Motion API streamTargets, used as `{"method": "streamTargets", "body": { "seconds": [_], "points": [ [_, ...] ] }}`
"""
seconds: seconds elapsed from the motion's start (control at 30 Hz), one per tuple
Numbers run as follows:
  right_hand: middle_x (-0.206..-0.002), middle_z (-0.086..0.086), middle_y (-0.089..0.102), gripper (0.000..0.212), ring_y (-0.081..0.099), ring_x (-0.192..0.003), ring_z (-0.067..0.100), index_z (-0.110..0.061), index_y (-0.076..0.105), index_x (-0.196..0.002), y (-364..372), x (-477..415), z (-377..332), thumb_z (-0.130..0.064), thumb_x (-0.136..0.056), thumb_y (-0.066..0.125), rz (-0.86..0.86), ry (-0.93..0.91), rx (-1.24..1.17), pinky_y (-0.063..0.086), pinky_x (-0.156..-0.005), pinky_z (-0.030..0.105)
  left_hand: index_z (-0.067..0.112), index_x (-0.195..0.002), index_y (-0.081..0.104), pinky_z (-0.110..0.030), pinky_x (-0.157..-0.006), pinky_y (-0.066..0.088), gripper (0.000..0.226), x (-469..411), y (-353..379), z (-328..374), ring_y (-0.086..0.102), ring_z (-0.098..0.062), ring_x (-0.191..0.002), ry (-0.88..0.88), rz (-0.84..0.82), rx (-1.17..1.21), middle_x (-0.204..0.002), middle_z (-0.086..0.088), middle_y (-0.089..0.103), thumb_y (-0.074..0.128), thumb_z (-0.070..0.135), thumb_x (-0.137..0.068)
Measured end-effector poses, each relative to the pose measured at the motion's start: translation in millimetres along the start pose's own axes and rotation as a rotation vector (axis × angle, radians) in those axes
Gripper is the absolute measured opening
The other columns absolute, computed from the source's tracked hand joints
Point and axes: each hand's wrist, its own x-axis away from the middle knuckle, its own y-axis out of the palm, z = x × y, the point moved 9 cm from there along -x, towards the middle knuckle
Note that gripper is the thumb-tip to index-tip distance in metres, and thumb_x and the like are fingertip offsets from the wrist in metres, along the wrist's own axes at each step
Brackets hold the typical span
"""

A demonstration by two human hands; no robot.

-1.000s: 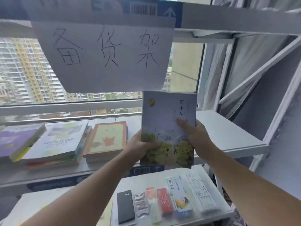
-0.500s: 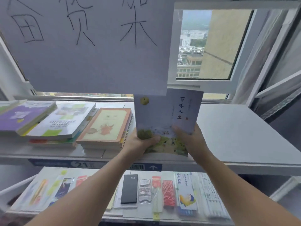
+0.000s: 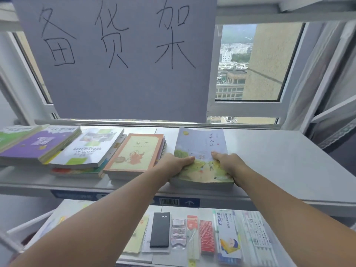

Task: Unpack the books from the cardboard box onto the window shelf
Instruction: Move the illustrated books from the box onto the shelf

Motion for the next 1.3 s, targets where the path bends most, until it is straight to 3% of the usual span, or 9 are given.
{"method": "streamTargets", "body": {
  "seconds": [0.13,0.23,0.43,0.57,0.63,0.73,0.9,1.07,1.3],
  "points": [
    [-0.112,0.015,0.076,0.045,0.074,-0.104,0.036,-0.002,0.067,-0.122,-0.6,-4.8,1.6,-0.040,-0.098,0.068,0.025,-0.011,0.113,0.057,-0.100,0.044,0.008,-0.113,0.070,-0.032,-0.066,0.055,0.062,-6.8,-2.6,0.3,0.074,-0.022,-0.083,0.002,0.042,-0.055,-0.103,-0.008,0.078,0.077,0.062,-0.084],
    [-0.119,0.015,0.074,0.045,0.072,-0.109,0.036,-0.002,0.064,-0.127,2.0,-5.3,-1.3,-0.037,-0.098,0.068,0.005,-0.005,0.121,0.056,-0.102,0.046,0.005,-0.114,0.068,-0.032,-0.071,0.052,0.062,-9.3,-3.8,0.3,0.072,-0.025,-0.091,-0.005,0.057,-0.088,-0.104,-0.009,0.076,0.075,0.060,-0.086],
    [-0.109,0.009,0.070,0.023,0.069,-0.111,0.033,-0.011,0.058,-0.116,4.8,-6.0,-14.5,-0.029,-0.103,0.062,0.000,-0.036,0.239,0.054,-0.101,0.041,0.010,-0.098,0.059,-0.029,-0.062,0.043,0.049,-14.3,-5.5,8.3,0.058,-0.015,-0.072,0.007,0.114,-0.197,-0.084,0.000,0.062,0.071,0.058,-0.091],
    [-0.094,0.001,0.062,0.029,0.062,-0.094,0.025,-0.010,0.058,-0.123,0.8,-4.1,-23.0,-0.029,-0.101,0.061,0.027,-0.066,0.339,0.049,-0.078,0.033,0.014,-0.075,0.047,-0.026,-0.049,0.036,0.046,-11.4,-9.8,15.0,0.046,-0.012,-0.058,0.028,0.201,-0.326,-0.070,0.001,0.049,0.068,0.049,-0.096],
    [-0.117,0.008,0.064,0.045,0.056,-0.117,0.032,-0.008,0.056,-0.132,-4.4,-2.4,-30.0,-0.040,-0.100,0.057,0.075,-0.091,0.571,0.046,-0.094,0.038,0.007,-0.085,0.053,-0.026,-0.050,0.036,0.033,-8.0,-17.8,25.4,0.046,-0.013,-0.057,0.081,0.267,-0.410,-0.068,0.000,0.048,0.063,0.034,-0.100],
    [-0.148,0.020,0.050,0.070,0.040,-0.141,0.038,-0.002,0.047,-0.146,-9.8,3.2,-50.9,-0.055,-0.100,0.051,0.160,-0.170,0.811,0.039,-0.107,0.043,0.006,-0.102,0.057,-0.028,-0.064,0.041,0.015,3.7,-26.2,50.5,0.056,-0.022,-0.076,0.193,0.313,-0.474,-0.084,-0.002,0.056,0.053,0.021,-0.103],
    [-0.148,0.019,0.051,0.070,0.042,-0.139,0.037,-0.001,0.049,-0.143,6.8,29.7,-98.5,-0.056,-0.100,0.052,0.201,-0.434,0.920,0.041,-0.107,0.046,0.014,-0.147,0.052,-0.040,-0.096,0.048,0.050,30.4,-47.4,68.0,0.058,-0.029,-0.129,0.335,0.357,-0.672,-0.146,-0.005,0.060,0.049,0.037,-0.102],
    [-0.153,0.018,0.050,0.074,0.042,-0.142,0.035,-0.001,0.046,-0.148,73.3,58.5,-126.7,-0.058,-0.101,0.051,0.073,-0.629,1.060,0.040,-0.113,0.046,0.018,-0.153,0.047,-0.044,-0.116,0.040,0.059,47.6,-105.3,33.3,0.044,-0.027,-0.146,0.296,0.420,-0.831,-0.159,-0.006,0.050,0.051,0.045,-0.101],
    [-0.153,0.019,0.053,0.074,0.044,-0.143,0.037,0.000,0.051,-0.145,234.3,121.5,-158.8,-0.057,-0.099,0.057,-0.102,-0.887,1.098,0.038,-0.115,0.042,0.018,-0.149,0.052,-0.043,-0.112,0.043,0.061,106.8,-245.1,-67.4,0.051,-0.030,-0.140,0.108,0.537,-0.845,-0.153,-0.007,0.055,0.053,0.052,-0.099]
  ]
}}
